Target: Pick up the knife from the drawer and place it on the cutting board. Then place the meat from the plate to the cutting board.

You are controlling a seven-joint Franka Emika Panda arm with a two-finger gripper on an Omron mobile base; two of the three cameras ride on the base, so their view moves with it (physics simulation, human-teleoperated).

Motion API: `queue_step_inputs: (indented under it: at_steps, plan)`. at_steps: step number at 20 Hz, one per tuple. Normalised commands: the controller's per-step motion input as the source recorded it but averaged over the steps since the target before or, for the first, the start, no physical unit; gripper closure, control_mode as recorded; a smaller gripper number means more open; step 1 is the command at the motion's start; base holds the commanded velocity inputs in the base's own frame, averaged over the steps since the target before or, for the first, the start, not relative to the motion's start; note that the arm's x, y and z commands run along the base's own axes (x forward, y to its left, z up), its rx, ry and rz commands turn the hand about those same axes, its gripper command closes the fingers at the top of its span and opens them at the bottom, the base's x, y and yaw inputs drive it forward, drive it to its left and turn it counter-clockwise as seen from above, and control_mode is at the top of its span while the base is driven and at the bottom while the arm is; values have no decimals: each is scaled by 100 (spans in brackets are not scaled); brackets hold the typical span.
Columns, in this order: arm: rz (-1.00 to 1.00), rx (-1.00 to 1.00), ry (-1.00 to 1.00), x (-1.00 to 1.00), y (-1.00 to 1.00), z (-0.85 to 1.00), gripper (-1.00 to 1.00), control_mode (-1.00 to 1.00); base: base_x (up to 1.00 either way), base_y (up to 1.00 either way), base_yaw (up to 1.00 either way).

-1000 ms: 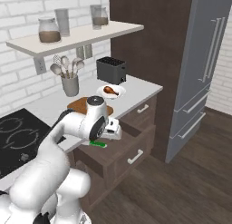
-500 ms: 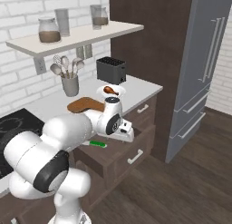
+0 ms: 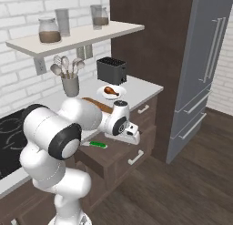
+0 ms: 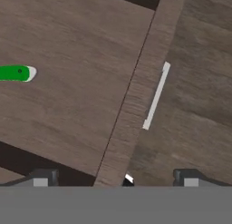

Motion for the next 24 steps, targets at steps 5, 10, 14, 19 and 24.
queue_step_inputs:
  at_steps: [5, 10, 14, 19, 24]
  plan:
    - [-1, 0, 0, 19, -8, -36, -100, -100, 0, 0, 0]
    - [0, 0, 0, 0, -14, -9, -100, -100, 0, 0, 0]
    - [-1, 0, 2, 17, -6, -28, -100, -100, 0, 0, 0]
    - [0, 0, 0, 16, -6, -33, -100, -100, 0, 0, 0]
    - [0, 0, 1, 14, -10, -44, -100, -100, 0, 0, 0]
